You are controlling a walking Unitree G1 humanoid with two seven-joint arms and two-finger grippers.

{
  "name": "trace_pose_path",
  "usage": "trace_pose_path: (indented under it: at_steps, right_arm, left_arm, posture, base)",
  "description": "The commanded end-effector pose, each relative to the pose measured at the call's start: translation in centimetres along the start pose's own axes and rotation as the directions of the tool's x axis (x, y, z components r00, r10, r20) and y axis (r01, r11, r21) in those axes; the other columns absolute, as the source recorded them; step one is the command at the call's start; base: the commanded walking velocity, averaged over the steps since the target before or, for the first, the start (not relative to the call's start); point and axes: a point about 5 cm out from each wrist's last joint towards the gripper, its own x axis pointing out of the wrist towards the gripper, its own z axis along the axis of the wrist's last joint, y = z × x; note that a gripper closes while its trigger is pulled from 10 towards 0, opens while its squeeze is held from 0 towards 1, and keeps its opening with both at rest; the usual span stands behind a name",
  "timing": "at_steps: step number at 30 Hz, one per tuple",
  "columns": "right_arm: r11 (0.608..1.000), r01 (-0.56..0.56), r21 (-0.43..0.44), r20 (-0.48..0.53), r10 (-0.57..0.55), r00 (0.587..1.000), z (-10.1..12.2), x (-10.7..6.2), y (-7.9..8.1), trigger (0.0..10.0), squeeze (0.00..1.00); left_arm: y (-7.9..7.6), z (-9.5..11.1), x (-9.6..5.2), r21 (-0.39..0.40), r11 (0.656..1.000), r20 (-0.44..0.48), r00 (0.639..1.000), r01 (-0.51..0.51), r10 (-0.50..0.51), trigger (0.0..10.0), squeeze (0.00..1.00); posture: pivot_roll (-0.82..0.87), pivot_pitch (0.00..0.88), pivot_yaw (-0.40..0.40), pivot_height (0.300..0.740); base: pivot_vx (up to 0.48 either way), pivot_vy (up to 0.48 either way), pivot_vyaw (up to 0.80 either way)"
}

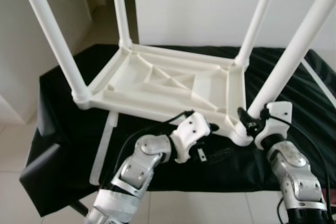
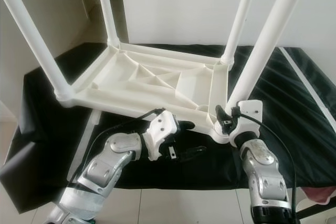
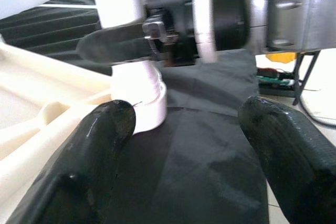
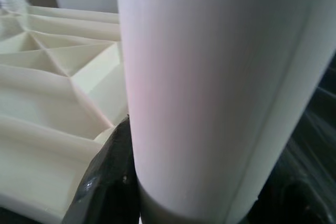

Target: Building children table

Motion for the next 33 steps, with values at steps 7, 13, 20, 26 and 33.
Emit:
trace_pose_path:
  at_steps: [7,13,20,26,33]
  right_arm:
    - [0.923,0.382,0.053,-0.133,-0.373,0.918,-1.9,0.1,-0.6,10.0,0.0]
    - [0.809,0.582,0.082,-0.162,-0.566,0.808,-2.4,-0.3,0.4,10.0,0.0]
    - [0.837,0.516,0.181,-0.13,-0.5,0.856,-1.3,0.5,2.9,10.0,0.0]
    - [0.86,0.476,0.185,-0.111,-0.463,0.88,-1.0,1.0,4.0,10.0,0.0]
    - [0.872,0.453,0.186,-0.084,-0.445,0.892,-0.7,1.1,4.1,10.0,1.0]
  left_arm:
    - [0.2,-0.1,0.1,0.005,1.0,-0.006,1.0,-0.03,0.03,10.0,0.0]
    - [0.1,-0.2,0.2,0.006,1.0,-0.006,1.0,-0.027,0.028,10.0,0.0]
    - [0.2,-0.1,0.3,0.008,0.999,-0.003,0.999,-0.038,0.038,10.0,0.0]
    - [0.2,-0.2,0.3,0.009,0.999,-0.002,0.999,-0.044,0.044,10.0,0.0]
    - [0.3,-0.2,0.2,0.007,0.999,-0.004,0.999,-0.046,0.046,10.0,0.0]
  posture:
    - [-0.04,0.0,-0.016,0.74]
    - [-0.03,0.0,-0.019,0.74]
    - [-0.02,0.0,-0.033,0.74]
    - [-0.02,0.0,-0.034,0.74]
    - [-0.02,0.0,-0.038,0.74]
  base:
    - [0.0,0.0,0.0]
    - [0.0,0.0,0.0]
    - [0.0,0.0,0.0]
    - [0.0,0.0,0.0]
    - [0.0,0.0,0.0]
